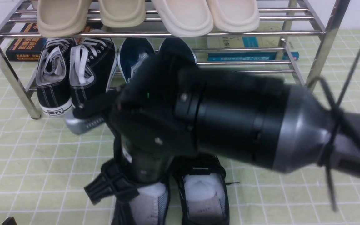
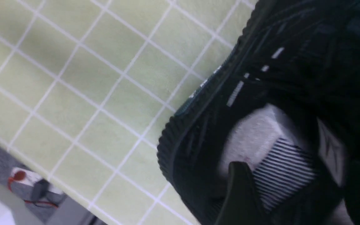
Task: Take the shoes off the shelf with your hand from the green coffee tablecloth.
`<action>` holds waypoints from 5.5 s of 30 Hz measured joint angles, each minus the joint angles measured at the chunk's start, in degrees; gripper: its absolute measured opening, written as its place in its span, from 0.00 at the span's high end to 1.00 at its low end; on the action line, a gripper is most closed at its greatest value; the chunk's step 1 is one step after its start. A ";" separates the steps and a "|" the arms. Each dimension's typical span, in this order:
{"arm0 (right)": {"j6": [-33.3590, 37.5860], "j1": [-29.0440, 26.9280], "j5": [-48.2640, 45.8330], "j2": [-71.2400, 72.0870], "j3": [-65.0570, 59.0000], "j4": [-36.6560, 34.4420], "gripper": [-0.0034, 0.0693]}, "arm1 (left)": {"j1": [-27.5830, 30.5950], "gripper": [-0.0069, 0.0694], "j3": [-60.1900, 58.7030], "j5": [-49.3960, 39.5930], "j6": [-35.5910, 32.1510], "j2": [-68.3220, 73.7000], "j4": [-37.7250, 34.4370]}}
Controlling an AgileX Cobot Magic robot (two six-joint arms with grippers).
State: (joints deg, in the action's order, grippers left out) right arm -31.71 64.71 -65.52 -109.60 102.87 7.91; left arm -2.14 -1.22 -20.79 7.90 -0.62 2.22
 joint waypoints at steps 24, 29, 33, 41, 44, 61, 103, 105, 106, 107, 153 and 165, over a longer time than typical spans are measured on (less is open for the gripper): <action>16.42 -0.05 3.76 -10.01 1.23 9.33 0.53 | 0.00 0.59 0.00 0.00 0.00 0.00 1.51; 16.41 0.01 2.05 -9.39 1.30 9.07 0.86 | 0.00 0.59 0.00 0.00 0.00 0.00 1.94; 16.89 0.01 -0.83 -7.87 1.30 8.59 0.86 | 0.00 0.59 0.00 0.00 0.00 0.00 2.00; 19.20 -0.09 -2.91 -5.80 1.30 5.35 0.86 | 0.00 0.59 0.00 0.00 0.00 0.00 2.11; 19.25 -0.09 -2.17 -5.86 1.30 4.92 0.86 | 0.00 0.59 0.00 0.00 0.00 0.00 2.11; 21.49 -0.23 1.32 -9.97 1.13 7.26 0.86 | 0.00 0.59 0.00 0.00 0.00 0.00 2.16; 23.73 -2.32 -6.49 18.63 13.77 5.12 0.97 | 0.00 0.59 0.00 0.00 0.00 0.00 2.34; 23.44 -2.32 -6.80 23.26 13.69 5.07 0.97 | 0.00 0.59 0.00 0.00 0.00 0.00 2.34; 22.78 -2.32 -6.79 27.52 12.78 4.69 0.97 | 0.00 0.59 0.00 0.00 0.00 0.00 2.34; 22.08 -2.32 -6.81 30.82 11.25 4.39 0.97 | 0.00 0.59 0.00 0.00 0.00 0.00 2.34; -10.67 -2.32 57.99 76.52 -72.78 29.61 0.95 | 0.00 0.59 0.00 0.00 0.00 0.00 2.41; -9.49 -2.32 57.99 76.52 -72.78 26.50 0.94 | 0.00 0.59 0.00 0.00 0.00 0.00 2.41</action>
State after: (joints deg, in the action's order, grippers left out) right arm -41.20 62.39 -7.54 -33.08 30.09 34.41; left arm -2.14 -1.22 -20.79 7.90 -0.62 4.63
